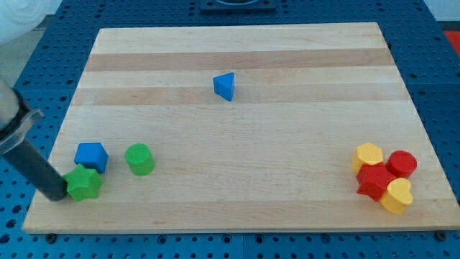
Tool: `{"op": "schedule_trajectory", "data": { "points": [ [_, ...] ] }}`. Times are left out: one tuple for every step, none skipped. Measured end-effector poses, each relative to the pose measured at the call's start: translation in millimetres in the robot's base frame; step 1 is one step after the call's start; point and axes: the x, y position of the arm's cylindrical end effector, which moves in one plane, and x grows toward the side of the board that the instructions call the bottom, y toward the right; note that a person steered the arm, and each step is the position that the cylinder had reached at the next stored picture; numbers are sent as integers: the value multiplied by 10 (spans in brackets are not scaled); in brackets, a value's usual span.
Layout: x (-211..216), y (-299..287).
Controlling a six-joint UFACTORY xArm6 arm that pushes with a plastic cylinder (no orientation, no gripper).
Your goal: Move blue cube closer to the yellow heart
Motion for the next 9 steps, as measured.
{"op": "schedule_trajectory", "data": {
  "points": [
    [-240, 13],
    [-449, 119],
    [-549, 358],
    [-549, 650],
    [-566, 946],
    [-742, 1199],
    [-1040, 1313],
    [-1270, 1278],
    [-1508, 1303]
  ]
}}
